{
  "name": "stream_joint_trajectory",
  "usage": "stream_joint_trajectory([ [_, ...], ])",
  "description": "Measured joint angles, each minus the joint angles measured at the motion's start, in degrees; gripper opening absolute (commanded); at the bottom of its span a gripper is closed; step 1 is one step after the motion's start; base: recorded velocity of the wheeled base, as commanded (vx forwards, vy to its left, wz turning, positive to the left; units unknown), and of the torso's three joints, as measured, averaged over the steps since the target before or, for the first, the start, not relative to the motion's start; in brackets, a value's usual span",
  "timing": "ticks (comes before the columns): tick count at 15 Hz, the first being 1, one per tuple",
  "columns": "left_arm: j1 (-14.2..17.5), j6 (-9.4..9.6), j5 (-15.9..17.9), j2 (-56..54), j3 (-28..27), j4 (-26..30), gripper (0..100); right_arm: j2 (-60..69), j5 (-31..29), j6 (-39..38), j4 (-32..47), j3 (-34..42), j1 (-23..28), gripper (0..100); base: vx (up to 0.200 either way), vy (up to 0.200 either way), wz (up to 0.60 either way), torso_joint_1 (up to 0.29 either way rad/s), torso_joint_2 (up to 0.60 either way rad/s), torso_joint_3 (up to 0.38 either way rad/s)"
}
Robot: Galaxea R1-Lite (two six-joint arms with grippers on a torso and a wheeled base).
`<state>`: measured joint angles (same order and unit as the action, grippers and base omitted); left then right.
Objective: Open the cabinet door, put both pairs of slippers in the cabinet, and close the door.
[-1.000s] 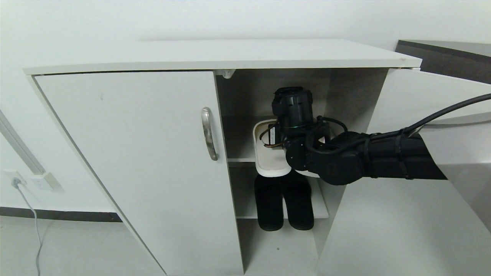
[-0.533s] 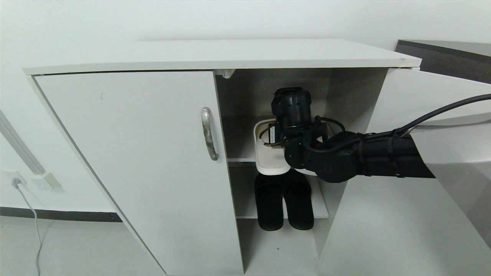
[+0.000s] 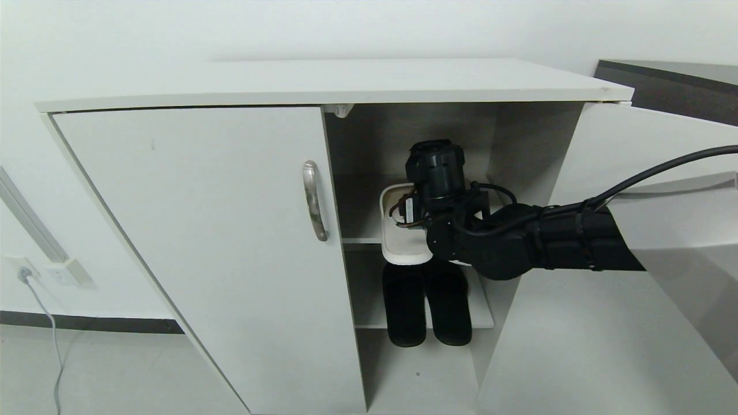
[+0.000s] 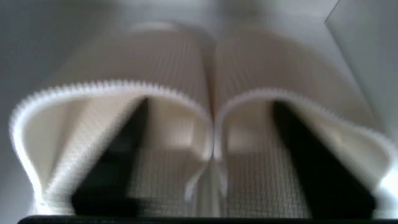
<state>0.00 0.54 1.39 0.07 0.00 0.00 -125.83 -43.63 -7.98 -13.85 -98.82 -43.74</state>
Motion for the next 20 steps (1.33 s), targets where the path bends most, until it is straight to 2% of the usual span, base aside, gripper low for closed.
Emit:
stream_joint_trajectory([
  [7, 0.0, 0.0, 0.1, 0.0, 0.0, 0.0, 0, 8.8, -0.1, -0.6, -0.9, 10.7, -3.7, 100, 0.0, 0.0, 0.0, 0.0, 0.0, 0.0],
  [10, 0.0, -0.05, 0.1, 0.0, 0.0, 0.0, 0, 13.7, 1.0, -0.8, -5.2, 20.4, -6.2, 100, 0.0, 0.0, 0.0, 0.0, 0.0, 0.0],
  [14, 0.0, -0.02, 0.1, 0.0, 0.0, 0.0, 0, 21.0, 6.4, 0.1, -16.0, 36.5, -9.1, 100, 0.0, 0.0, 0.0, 0.0, 0.0, 0.0],
  [15, 0.0, -0.02, 0.1, 0.0, 0.0, 0.0, 0, 22.5, 8.2, 0.3, -18.8, 39.3, -9.5, 0, 0.0, 0.0, 0.0, 0.0, 0.0, 0.0],
  [20, 0.0, -0.02, 0.1, 0.0, 0.0, 0.0, 0, 23.6, 8.6, 0.3, -19.6, 41.8, -9.9, 0, 0.0, 0.0, 0.0, 0.0, 0.0, 0.0],
])
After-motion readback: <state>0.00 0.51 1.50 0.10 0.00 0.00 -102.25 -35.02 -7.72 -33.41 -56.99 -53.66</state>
